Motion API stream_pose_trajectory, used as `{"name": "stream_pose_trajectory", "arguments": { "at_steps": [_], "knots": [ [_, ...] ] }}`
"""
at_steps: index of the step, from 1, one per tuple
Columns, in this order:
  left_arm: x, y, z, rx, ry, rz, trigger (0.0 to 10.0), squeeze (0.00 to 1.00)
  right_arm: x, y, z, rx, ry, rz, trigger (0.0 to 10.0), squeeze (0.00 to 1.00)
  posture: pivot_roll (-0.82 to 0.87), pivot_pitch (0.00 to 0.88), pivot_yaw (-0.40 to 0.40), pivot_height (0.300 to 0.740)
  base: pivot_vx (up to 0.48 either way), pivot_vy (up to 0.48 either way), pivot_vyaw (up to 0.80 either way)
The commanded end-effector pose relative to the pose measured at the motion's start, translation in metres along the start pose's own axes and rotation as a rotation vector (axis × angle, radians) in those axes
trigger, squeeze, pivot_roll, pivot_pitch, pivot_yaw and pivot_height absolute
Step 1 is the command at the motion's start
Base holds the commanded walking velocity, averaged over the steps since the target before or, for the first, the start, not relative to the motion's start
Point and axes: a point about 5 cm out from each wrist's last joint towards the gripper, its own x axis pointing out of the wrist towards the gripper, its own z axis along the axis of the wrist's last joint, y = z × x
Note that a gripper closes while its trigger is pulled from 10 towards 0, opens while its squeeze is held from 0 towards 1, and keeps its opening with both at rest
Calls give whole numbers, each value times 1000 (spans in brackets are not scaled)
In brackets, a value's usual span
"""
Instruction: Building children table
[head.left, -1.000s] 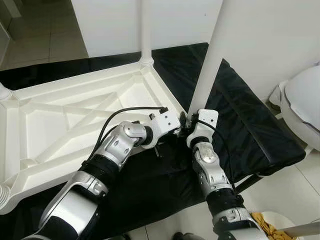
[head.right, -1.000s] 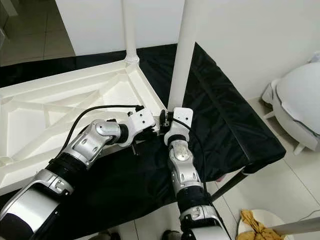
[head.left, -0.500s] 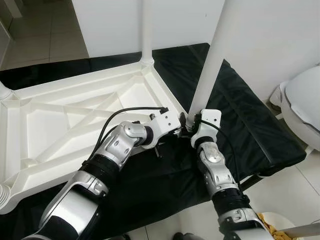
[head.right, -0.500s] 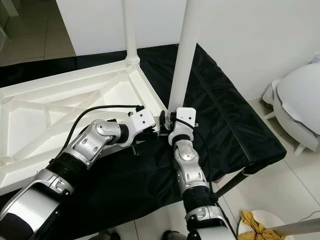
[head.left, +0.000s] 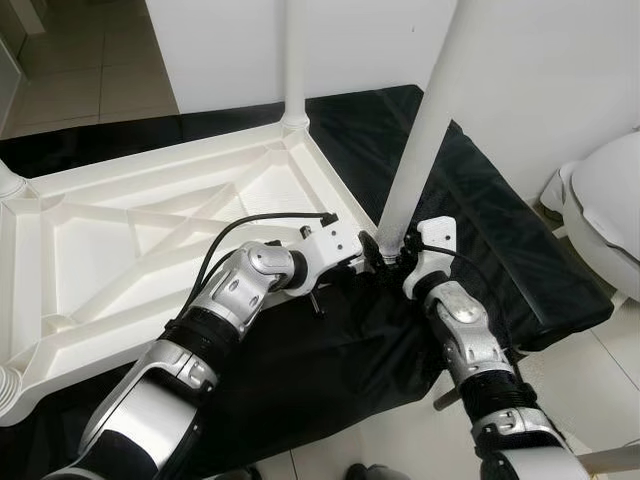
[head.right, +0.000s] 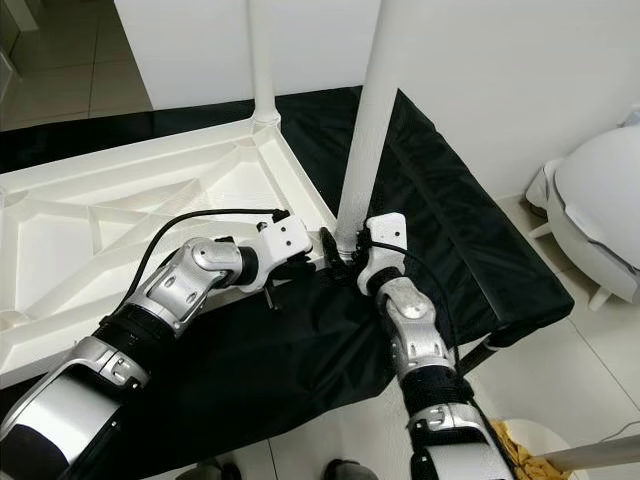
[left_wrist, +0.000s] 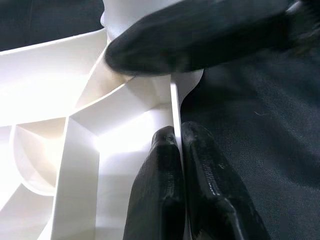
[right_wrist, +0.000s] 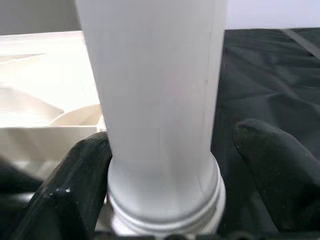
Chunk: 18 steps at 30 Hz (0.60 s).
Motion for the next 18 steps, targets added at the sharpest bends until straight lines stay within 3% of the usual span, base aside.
{"name": "stream_pose_trajectory", "arguments": {
  "at_steps": [1, 4, 18],
  "knots": [
    [-4, 1, -21, -6, 104, 18, 10000, 0, -2, 0, -3, 7, 4, 79, 10000, 0, -52, 45, 19, 740, 0, 0, 0],
    [-5, 2, -21, -3, 106, 20, 10000, 0, -4, -7, -4, -34, 20, 149, 10000, 0, -49, 44, 21, 740, 0, 0, 0],
    [-6, 3, -21, 5, 108, 16, 10000, 0, 2, -16, 0, -90, 21, 211, 10000, 0, -46, 47, 33, 740, 0, 0, 0]
  ]
}}
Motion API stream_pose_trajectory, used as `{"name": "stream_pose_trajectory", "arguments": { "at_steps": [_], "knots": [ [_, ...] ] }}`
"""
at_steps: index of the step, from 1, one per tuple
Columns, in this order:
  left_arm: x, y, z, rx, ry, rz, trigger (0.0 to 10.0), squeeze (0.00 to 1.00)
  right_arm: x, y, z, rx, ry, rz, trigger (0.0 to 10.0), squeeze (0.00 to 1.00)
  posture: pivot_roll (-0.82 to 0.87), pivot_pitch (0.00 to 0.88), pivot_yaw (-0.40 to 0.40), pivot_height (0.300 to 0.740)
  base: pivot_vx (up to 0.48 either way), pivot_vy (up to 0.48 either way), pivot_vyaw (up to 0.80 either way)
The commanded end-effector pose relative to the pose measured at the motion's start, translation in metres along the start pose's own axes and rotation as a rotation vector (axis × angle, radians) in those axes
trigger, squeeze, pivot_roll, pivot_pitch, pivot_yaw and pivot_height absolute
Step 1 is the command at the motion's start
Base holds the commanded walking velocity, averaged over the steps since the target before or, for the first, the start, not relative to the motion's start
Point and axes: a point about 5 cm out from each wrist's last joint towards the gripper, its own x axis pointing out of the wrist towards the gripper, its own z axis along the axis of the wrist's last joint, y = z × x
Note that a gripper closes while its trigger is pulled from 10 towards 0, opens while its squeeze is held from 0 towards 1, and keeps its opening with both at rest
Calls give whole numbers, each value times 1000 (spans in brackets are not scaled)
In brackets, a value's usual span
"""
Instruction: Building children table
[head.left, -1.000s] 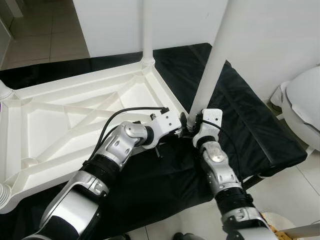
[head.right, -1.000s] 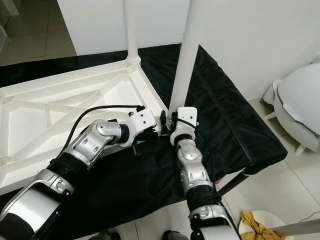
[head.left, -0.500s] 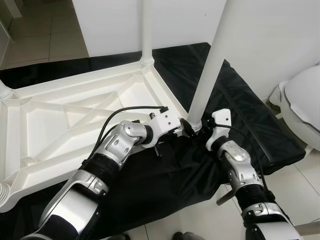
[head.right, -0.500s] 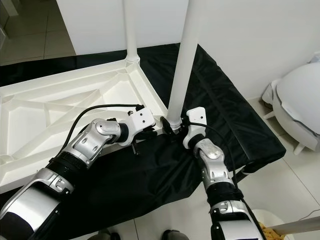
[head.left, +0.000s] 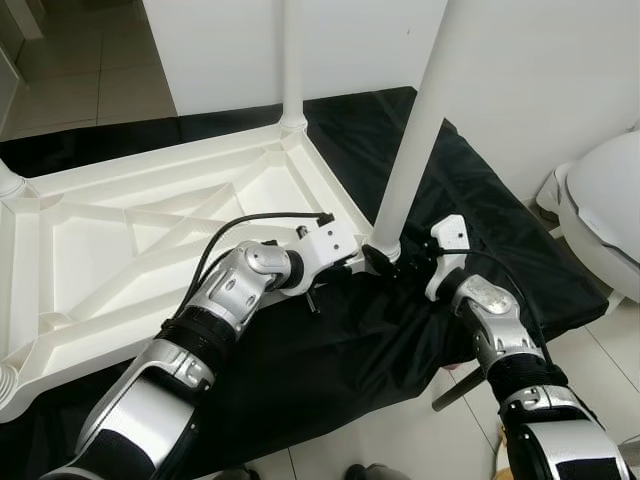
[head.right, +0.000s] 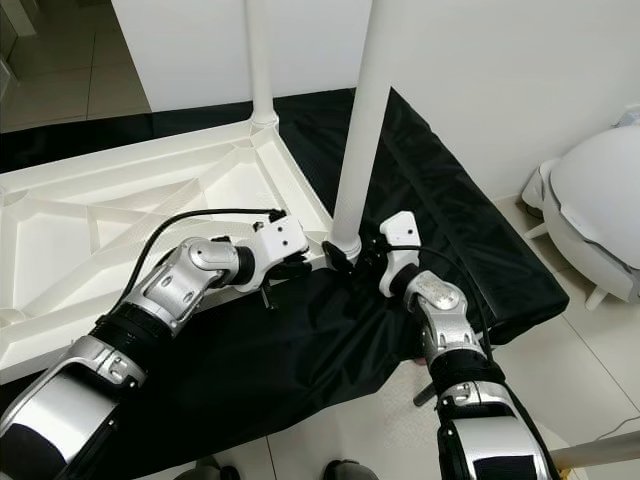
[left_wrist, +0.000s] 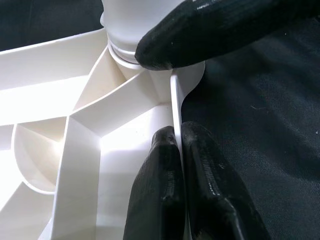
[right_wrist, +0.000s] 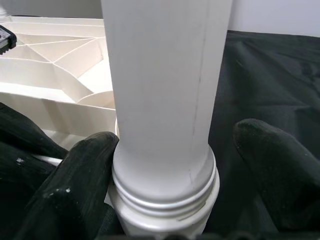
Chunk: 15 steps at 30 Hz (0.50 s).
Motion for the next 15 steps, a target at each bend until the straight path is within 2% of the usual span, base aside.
{"name": "stream_pose_trajectory", "arguments": {
  "at_steps": [1, 6, 7, 8, 9, 10, 11, 15],
  "knots": [
    [-3, 2, -17, 4, 95, 18, 10000, 0, 1, 0, 0, -5, -1, 15, 10000, 0, -45, 48, 36, 740, 0, 0, 0],
    [-5, 3, -16, 7, 94, 19, 10000, 0, 6, 6, -4, 20, 5, 48, 10000, 0, -41, 56, 46, 740, 0, 0, 0],
    [-6, 4, -17, 7, 95, 21, 10000, 0, 8, 10, -7, 34, 8, 56, 5255, 0, -40, 58, 47, 740, 0, 0, 0],
    [-6, 4, -17, 7, 95, 21, 10000, 0, 8, 10, -7, 34, 8, 56, 5255, 0, -40, 58, 47, 740, 0, 0, 0],
    [-6, 4, -17, 6, 95, 22, 10000, 0, 8, 11, -7, 38, 8, 57, 3922, 0, -38, 61, 47, 740, 0, 0, 0],
    [-6, 4, -17, 6, 95, 22, 10000, 0, 8, 11, -7, 38, 8, 57, 3922, 0, -38, 61, 47, 740, 0, 0, 0],
    [-6, 4, -17, 6, 96, 22, 10000, 0, 8, 13, -9, 49, 9, 61, 0, 0, -36, 64, 46, 740, 0, 0, 0],
    [-6, 4, -17, 1, 96, 24, 10000, 0, 7, 16, -14, 91, 10, 69, 0, 0, -35, 68, 42, 740, 0, 0, 0]
  ]
}}
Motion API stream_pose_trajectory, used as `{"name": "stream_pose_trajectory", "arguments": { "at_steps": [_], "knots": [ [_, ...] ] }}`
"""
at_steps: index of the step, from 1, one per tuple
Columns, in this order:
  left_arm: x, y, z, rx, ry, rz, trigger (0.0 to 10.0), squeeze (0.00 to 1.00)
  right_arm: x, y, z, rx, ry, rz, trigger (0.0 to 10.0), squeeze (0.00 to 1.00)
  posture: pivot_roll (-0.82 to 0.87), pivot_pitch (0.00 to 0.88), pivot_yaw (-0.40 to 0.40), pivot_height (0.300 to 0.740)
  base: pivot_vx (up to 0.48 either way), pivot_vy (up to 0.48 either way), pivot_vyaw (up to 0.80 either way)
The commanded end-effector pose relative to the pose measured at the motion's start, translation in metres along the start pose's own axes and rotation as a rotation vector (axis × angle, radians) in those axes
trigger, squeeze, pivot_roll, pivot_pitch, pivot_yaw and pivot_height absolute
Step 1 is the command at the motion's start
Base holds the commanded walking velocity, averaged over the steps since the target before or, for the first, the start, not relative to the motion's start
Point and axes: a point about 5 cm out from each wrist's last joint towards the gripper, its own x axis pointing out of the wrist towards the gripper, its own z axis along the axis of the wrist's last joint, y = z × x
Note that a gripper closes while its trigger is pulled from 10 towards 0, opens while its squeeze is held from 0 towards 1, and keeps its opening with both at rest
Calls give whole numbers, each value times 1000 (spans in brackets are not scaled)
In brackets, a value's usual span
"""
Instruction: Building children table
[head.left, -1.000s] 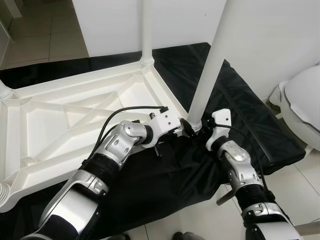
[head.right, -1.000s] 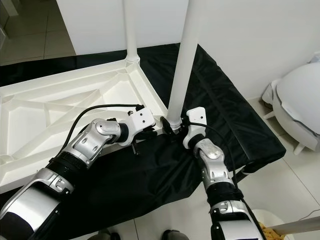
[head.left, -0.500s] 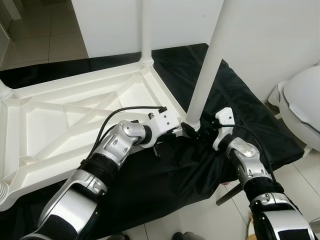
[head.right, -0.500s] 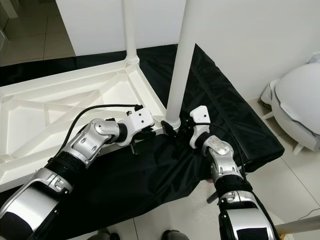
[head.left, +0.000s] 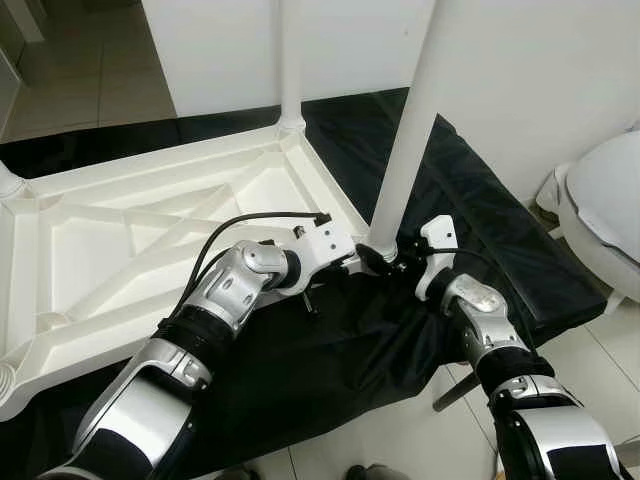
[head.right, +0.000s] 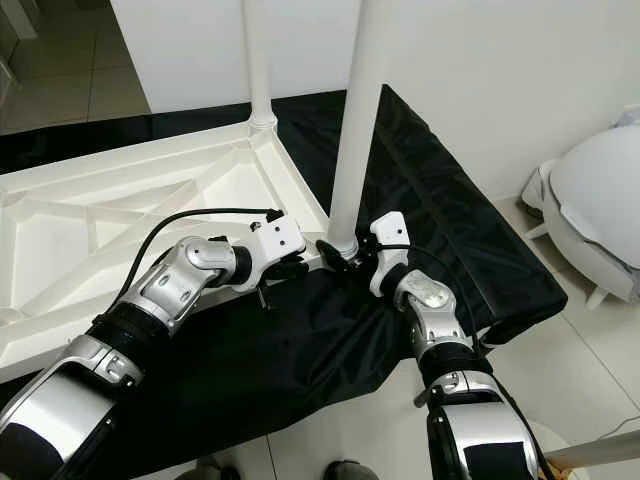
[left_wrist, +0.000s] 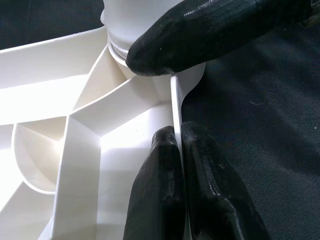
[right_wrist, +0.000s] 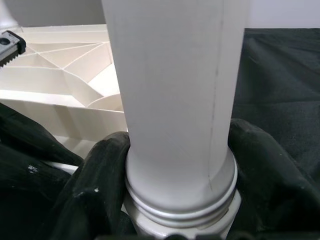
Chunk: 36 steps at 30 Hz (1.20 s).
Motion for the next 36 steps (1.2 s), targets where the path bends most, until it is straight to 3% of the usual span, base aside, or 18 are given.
{"name": "stream_pose_trajectory", "arguments": {
  "at_steps": [1, 8, 13, 18, 27, 29, 36],
  "knots": [
    [-5, 3, -16, 1, 88, 26, 10000, 0, -1, 6, -8, 34, 20, 27, 0, 0, -36, 69, 41, 740, 0, 0, 0],
    [-5, 3, -17, -3, 87, 28, 10000, 0, -4, 3, -10, 83, -5, -15, 0, 0, -42, 73, 32, 740, 0, 0, 0],
    [-3, 2, -16, -7, 83, 30, 10000, 0, -7, 1, -14, 161, -12, -170, 0, 0, -56, 78, 28, 740, 0, 0, 0],
    [-3, 1, -16, -7, 82, 28, 10000, 0, -7, 3, -16, 171, -1, -242, 0, 0, -60, 82, 29, 740, 0, 0, 0],
    [-2, -1, -15, -6, 78, 18, 10000, 0, 0, 20, -15, 204, 30, -508, 0, 0, -67, 89, 32, 740, 0, 0, 0],
    [-2, -1, -15, -6, 78, 18, 10000, 0, 0, 20, -15, 204, 30, -508, 0, 0, -67, 89, 32, 740, 0, 0, 0],
    [0, -1, -15, -7, 76, 17, 10000, 0, 5, 39, -11, 199, 74, -739, 0, 0, -68, 89, 21, 740, 0, 0, 0]
  ]
}}
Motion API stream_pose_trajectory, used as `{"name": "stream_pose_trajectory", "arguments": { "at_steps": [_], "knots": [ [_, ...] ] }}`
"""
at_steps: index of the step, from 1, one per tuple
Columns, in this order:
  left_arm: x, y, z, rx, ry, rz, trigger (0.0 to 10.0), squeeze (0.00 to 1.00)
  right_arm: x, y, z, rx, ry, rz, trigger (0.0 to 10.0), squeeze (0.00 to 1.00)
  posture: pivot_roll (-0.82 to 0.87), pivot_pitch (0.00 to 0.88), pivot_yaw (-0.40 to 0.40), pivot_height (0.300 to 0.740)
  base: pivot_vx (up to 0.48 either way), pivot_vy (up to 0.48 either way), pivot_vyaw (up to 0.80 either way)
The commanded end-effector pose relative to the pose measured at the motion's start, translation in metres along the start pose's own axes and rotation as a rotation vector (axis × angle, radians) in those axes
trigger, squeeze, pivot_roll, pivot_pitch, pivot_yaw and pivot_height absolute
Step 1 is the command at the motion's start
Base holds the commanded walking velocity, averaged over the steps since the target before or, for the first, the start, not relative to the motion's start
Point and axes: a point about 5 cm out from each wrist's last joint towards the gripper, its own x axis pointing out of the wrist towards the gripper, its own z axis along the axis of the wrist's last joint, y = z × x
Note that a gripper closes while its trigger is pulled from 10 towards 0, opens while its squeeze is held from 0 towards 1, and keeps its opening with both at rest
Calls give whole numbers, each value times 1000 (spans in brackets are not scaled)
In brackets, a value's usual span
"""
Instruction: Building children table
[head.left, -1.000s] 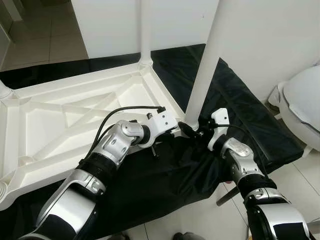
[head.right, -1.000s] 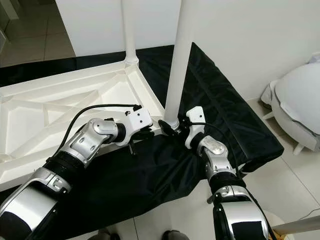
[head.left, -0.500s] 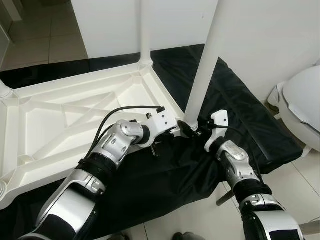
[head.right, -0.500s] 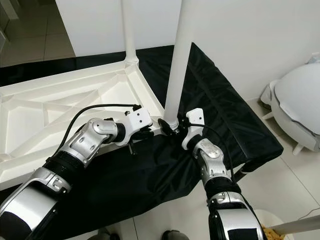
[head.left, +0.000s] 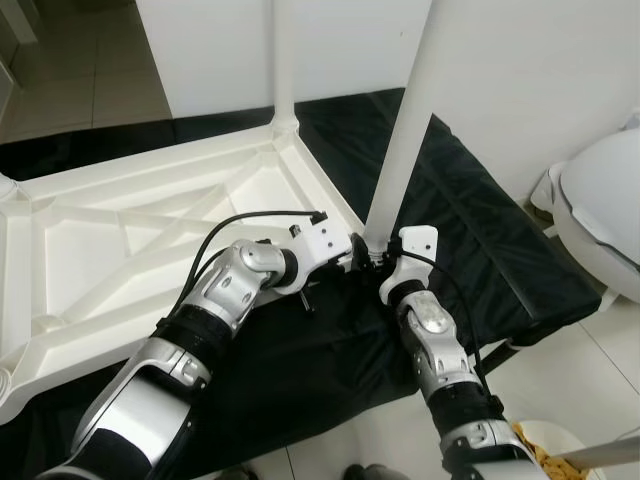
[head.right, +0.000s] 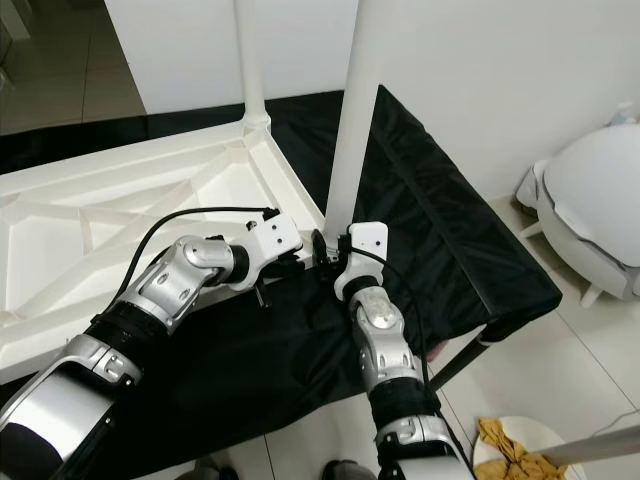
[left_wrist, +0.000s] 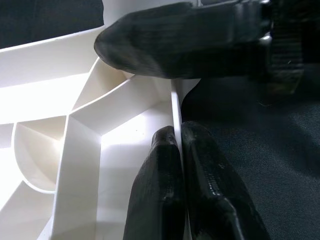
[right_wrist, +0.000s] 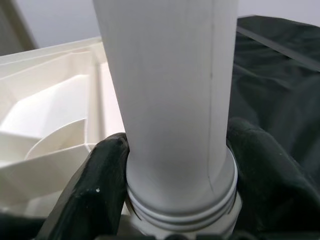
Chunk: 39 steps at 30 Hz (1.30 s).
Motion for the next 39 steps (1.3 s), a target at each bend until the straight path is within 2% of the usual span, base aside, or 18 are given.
{"name": "stream_pose_trajectory", "arguments": {
  "at_steps": [1, 5, 9, 10, 11, 12, 17, 18, 21, 22, 26, 27, 29, 30, 31, 32, 34, 39],
  "knots": [
    [0, -2, -15, -2, 72, 16, 10000, 0, -5, -16, -13, 23, 87, -171, 0, 0, -68, 90, 21, 740, 0, 0, 0],
    [1, -2, -14, -4, 71, 19, 10000, 0, -6, -13, -12, 10, 93, -203, 0, 0, -66, 88, 18, 740, 0, 0, 0],
    [0, -2, -15, -7, 73, 21, 10000, 0, -6, -22, -11, -4, 110, -225, 0, 0, -69, 87, 17, 740, 0, 0, 0],
    [1, -2, -15, -6, 72, 21, 10000, 0, -7, -23, -12, -8, 118, -234, 6706, 0, -69, 87, 15, 740, 0, 0, 0],
    [1, -2, -15, -6, 72, 21, 10000, 0, -8, -24, -12, -11, 124, -240, 6706, 0, -69, 87, 15, 740, 0, 0, 0],
    [1, -2, -15, -6, 72, 22, 10000, 0, -8, -25, -12, -17, 124, -243, 10000, 0, -67, 88, 15, 740, 0, 0, 0],
    [0, -2, -15, -8, 71, 22, 10000, 0, -8, -26, -10, -20, 119, -246, 10000, 0, -68, 88, 14, 740, 0, 0, 0],
    [1, -3, -15, -8, 71, 21, 10000, 0, -7, -28, -9, -27, 110, -243, 10000, 667, -69, 89, 14, 740, 0, 0, 0],
    [1, -3, -15, -8, 71, 20, 10000, 0, -7, -29, -8, -33, 104, -242, 10000, 667, -69, 89, 14, 740, 0, 0, 0],
    [1, -3, -15, -7, 71, 19, 10000, 0, -7, -31, -6, -38, 94, -226, 10000, 1000, -69, 89, 14, 740, 0, 0, 0],
    [1, -4, -15, -6, 72, 18, 10000, 0, -3, -39, 1, -45, 47, -164, 10000, 1000, -64, 83, 11, 740, 0, 0, 0],
    [1, -4, -15, -6, 72, 18, 10000, 0, 1, -42, 4, -44, 32, -116, 10000, 925, -64, 83, 11, 740, 0, 0, 0],
    [1, -4, -15, -5, 72, 18, 10000, 0, 3, -44, 7, -42, 23, -83, 10000, 925, -64, 83, 11, 740, 0, 0, 0],
    [1, -4, -15, -5, 73, 17, 10000, 0, 4, -45, 9, -47, 12, -52, 10000, 224, -62, 78, 11, 740, 0, 0, 0],
    [1, -3, -15, -5, 73, 17, 10000, 0, 5, -46, 10, -51, 6, -35, 10000, 224, -62, 78, 11, 740, 0, 0, 0],
    [1, -4, -15, -3, 73, 16, 10000, 0, 8, -47, 13, -45, 1, 35, 10000, 0, -61, 74, 11, 740, 0, 0, 0],
    [1, -4, -15, -2, 73, 15, 10000, 0, 10, -48, 16, -41, -3, 86, 10000, 0, -61, 74, 11, 740, 0, 0, 0],
    [1, -3, -14, 3, 73, 16, 10000, 0, 16, -47, 18, -89, -5, 303, 10000, 0, -56, 66, 7, 740, 0, 0, 0]
  ]
}}
